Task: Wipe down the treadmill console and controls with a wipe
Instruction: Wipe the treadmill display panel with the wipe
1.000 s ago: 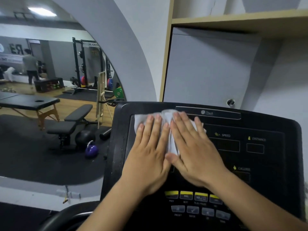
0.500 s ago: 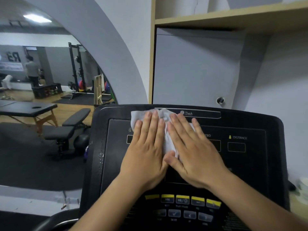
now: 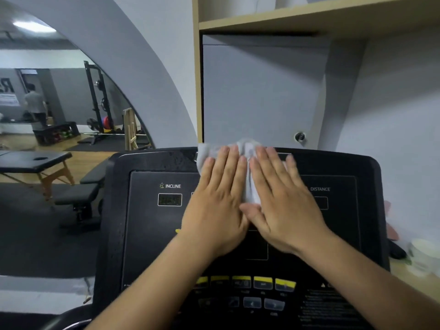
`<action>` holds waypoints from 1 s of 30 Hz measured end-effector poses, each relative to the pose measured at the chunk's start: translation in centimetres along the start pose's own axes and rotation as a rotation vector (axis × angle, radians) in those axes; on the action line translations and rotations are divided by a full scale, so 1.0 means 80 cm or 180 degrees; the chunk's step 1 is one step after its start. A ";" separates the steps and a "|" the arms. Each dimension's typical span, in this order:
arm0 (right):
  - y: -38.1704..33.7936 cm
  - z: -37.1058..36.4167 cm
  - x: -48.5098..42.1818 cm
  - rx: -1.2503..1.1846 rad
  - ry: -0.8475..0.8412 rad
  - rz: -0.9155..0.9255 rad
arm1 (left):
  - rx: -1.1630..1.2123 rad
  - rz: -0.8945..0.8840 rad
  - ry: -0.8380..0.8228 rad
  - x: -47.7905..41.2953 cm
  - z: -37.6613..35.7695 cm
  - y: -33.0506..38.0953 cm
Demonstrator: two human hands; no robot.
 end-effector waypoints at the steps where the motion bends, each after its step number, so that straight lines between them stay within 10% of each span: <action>1: 0.009 0.006 -0.009 0.0033 -0.0004 -0.0128 | -0.0044 -0.0011 0.0016 -0.015 0.008 0.006; 30: 0.105 0.007 0.100 0.0253 -0.0008 -0.0948 | 0.0045 -0.0539 -0.0019 -0.038 -0.005 0.153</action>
Point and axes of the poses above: each hand's wrist, its own x-axis away from the middle knuckle, its own z-axis out of the back of the hand, y = z × x, the point moved 4 cm from there along -x, towards the middle knuckle, and after that the axes turned 14 degrees about z, right-handed, at the moved point
